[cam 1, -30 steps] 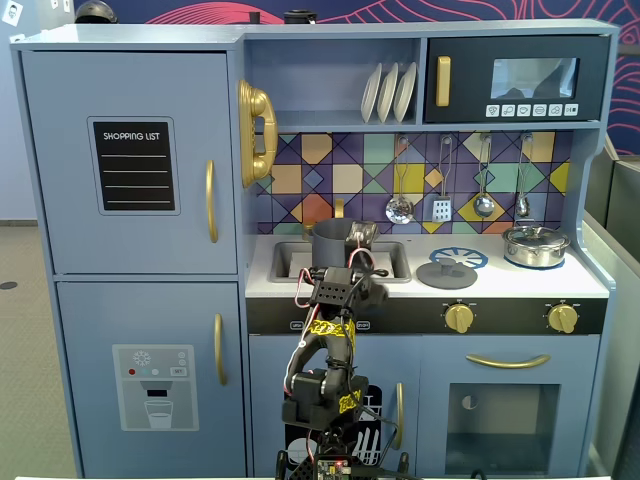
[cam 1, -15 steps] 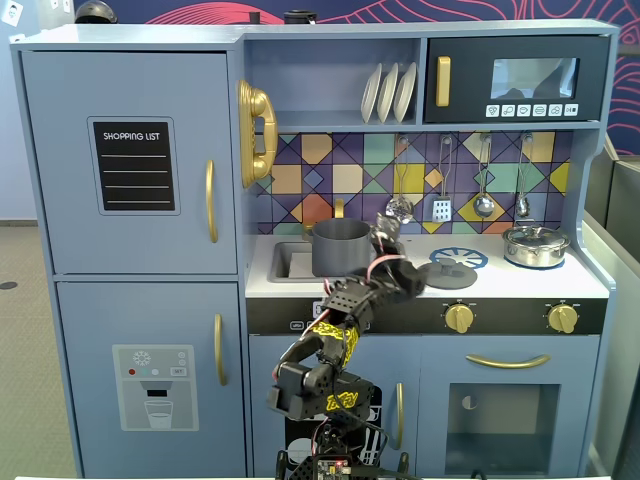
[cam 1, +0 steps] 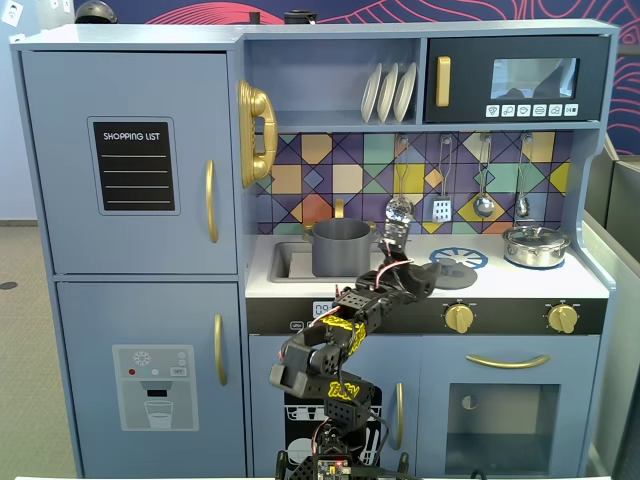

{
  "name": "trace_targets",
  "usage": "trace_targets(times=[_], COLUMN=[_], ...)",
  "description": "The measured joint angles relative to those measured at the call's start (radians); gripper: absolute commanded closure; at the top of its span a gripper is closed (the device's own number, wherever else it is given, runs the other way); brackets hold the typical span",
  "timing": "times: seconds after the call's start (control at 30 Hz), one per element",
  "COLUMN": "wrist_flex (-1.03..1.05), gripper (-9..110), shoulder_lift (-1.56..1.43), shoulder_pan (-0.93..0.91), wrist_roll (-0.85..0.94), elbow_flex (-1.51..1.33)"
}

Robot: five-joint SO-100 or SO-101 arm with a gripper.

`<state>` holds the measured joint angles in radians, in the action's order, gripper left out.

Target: Pick up the lid from the counter and put it on the gray recipient

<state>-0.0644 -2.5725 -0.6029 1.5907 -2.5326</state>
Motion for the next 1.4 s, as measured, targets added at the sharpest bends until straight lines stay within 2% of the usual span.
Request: trace_targets(times=[0.53, 1.1, 1.23, 1.33, 1.4], wrist_flex=[-0.181, -0.256, -0.262, -0.268, -0.276], gripper=[77, 80, 87, 99, 102], shoulder_lift=[0.383, 0.634, 0.678, 0.693, 0.696], shoulder_pan=[-0.018, -0.018, -0.018, -0.018, -0.017], wrist_roll=[-0.003, -0.005, -0.015, -0.021, -0.023], elbow_flex=[0.146, 0.31, 0.341, 0.351, 0.351])
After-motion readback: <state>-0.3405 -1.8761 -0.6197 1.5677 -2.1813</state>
